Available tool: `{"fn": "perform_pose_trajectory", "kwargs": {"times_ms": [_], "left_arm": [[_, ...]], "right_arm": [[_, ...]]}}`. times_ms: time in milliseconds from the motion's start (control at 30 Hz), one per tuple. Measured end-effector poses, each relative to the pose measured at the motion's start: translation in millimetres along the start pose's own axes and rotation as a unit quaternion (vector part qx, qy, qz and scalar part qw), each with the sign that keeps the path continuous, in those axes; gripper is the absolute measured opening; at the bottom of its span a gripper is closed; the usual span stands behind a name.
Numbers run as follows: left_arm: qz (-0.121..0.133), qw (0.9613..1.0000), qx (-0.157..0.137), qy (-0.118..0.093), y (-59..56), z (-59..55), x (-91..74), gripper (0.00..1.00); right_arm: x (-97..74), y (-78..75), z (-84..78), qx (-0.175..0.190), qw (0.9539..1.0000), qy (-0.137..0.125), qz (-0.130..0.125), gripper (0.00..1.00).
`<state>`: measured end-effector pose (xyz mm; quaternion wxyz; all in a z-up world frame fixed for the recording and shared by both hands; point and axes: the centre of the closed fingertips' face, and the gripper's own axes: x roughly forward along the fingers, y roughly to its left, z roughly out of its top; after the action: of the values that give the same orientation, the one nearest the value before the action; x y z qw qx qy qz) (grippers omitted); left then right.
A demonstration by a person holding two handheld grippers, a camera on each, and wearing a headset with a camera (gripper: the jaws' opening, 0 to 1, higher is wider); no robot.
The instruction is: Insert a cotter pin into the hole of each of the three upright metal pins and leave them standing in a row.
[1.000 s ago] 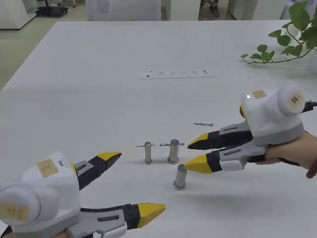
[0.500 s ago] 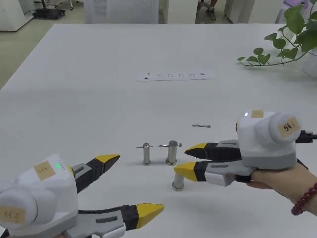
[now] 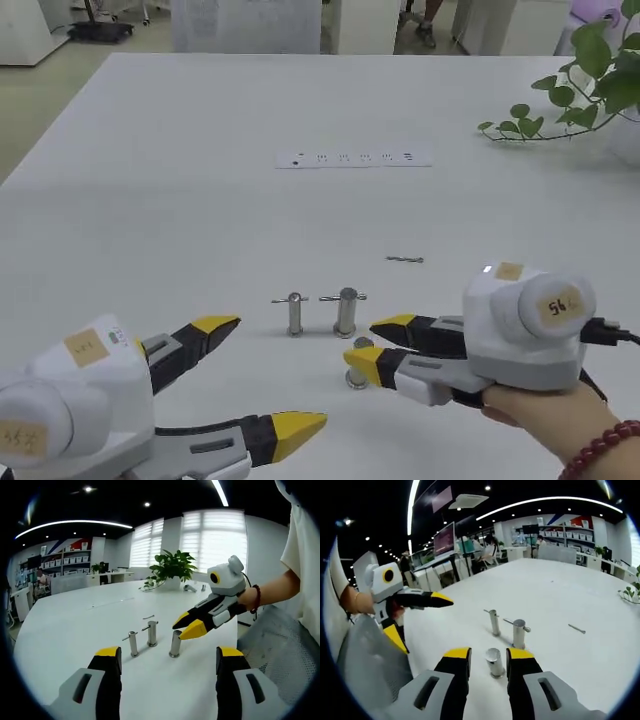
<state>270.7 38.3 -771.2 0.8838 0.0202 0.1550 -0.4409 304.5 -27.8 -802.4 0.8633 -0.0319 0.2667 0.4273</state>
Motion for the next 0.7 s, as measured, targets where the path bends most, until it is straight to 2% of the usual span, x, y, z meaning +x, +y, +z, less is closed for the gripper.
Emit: {"fn": "perform_pose_trajectory", "kwargs": {"times_ms": [367,700], "left_arm": [[-0.006,1.0,0.001,0.001,-2.5,-0.4,-0.2,0.76],[-0.007,1.0,-0.001,-0.001,-1.5,0.2,-0.5,0.76]], "right_arm": [[5.6,-6.3,-7.0,0.003,0.9997,-0.006,-0.022,0.2],[8.0,-8.6,-9.0,-0.021,0.9994,-0.006,-0.029,0.16]]}}
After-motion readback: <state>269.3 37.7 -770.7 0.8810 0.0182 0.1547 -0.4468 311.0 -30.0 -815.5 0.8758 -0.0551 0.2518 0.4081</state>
